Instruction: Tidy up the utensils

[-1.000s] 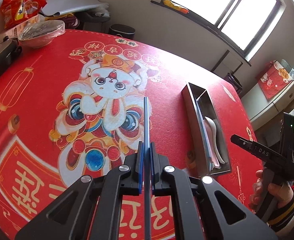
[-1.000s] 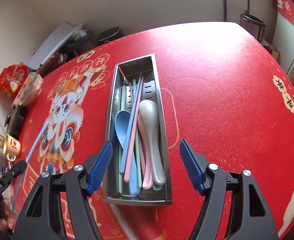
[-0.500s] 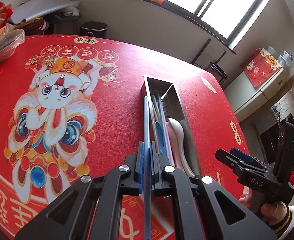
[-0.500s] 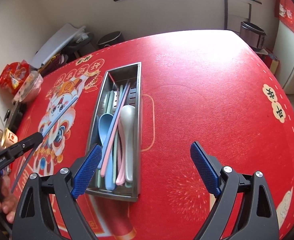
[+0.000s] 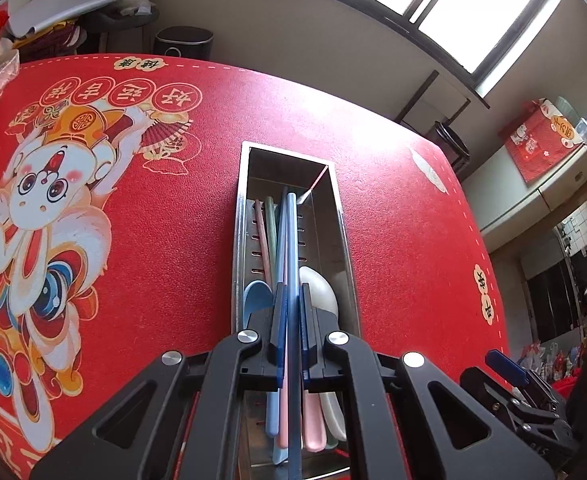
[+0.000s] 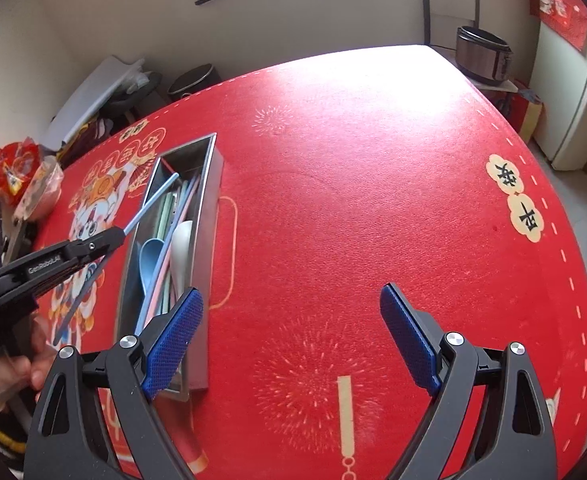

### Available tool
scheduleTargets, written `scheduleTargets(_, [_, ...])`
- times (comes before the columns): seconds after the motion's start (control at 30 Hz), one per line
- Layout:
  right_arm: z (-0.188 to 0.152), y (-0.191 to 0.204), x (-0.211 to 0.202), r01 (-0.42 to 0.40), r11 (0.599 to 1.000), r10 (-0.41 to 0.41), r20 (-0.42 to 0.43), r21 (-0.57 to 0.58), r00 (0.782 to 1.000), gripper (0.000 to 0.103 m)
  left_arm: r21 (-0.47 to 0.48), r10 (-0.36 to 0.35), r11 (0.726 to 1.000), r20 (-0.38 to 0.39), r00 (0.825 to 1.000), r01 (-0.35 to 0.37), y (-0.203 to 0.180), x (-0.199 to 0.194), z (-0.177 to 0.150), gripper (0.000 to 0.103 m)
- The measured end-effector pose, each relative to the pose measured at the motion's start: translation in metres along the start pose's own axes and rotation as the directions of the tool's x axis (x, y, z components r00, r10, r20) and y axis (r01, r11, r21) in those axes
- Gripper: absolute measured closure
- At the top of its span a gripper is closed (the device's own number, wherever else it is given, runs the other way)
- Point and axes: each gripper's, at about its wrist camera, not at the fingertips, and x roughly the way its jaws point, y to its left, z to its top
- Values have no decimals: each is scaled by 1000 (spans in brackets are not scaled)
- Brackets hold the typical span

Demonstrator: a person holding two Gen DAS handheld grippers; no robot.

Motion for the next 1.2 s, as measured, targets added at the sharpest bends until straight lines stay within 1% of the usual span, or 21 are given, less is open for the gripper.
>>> scheduleTargets(0.23, [3, -21, 1, -1, 999, 1, -6, 51, 1000, 16, -16, 32, 999, -40, 999, -33, -3, 25, 8, 97])
scheduleTargets(0.33, [4, -27, 0, -4, 998, 4, -3, 70, 1000, 16, -7, 30, 1000, -44, 999, -31, -6, 27, 10, 97])
scheduleTargets(0.43, [6, -28, -1, -9, 997, 9, 3, 80, 1000, 16, 15, 34, 999, -42, 999, -34, -8, 24, 10, 94])
scheduleTargets(0.63, [9, -22, -8, -16, 995, 14, 22, 94, 1000, 16, 58, 57, 997, -27, 998, -56, -8, 6, 13, 73])
scheduleTargets(0.7, [10, -17, -14, -14, 996, 11, 31, 89, 999, 16, 82, 61, 995, -16, 998, -60, -9, -5, 14, 61])
scheduleTargets(0.73, [11, -14, -18, -11, 996, 8, 42, 87, 999, 16, 94, 60, 994, -9, 998, -59, -9, -11, 15, 58])
scheduleTargets(0.8, [11, -7, -29, -9, 996, 3, 71, 91, 997, 16, 121, 57, 991, 7, 998, -57, -9, -24, 17, 44])
scheduleTargets(0.83, [11, -4, -34, -8, 995, 0, 86, 97, 996, 16, 138, 54, 989, 16, 998, -56, -8, -31, 18, 40])
scheduleTargets(0.9, [9, 3, -44, -3, 994, -10, 111, 112, 994, 16, 175, 50, 983, 34, 998, -55, -8, -47, 19, 24])
scheduleTargets(0.93, [8, 7, -49, 0, 993, -14, 119, 119, 993, 16, 191, 50, 980, 42, 998, -57, -8, -55, 21, 20])
scheduleTargets(0.97, [7, 12, -53, 1, 992, -17, 128, 123, 992, 16, 206, 49, 977, 54, 997, -59, -7, -65, 21, 14])
scheduleTargets(1.0, [5, 17, -57, 4, 992, -21, 137, 123, 990, 16, 217, 46, 974, 67, 997, -60, -6, -74, 22, 10])
scheduleTargets(1.07, [3, 28, -66, 18, 993, -36, 153, 116, 988, 16, 236, 43, 970, 84, 996, -62, -2, -92, 23, 8])
scheduleTargets(1.2, [-4, 52, -87, 21, 994, -42, 190, 112, 981, 16, 278, 32, 958, 129, 991, -67, 7, -129, 23, 7])
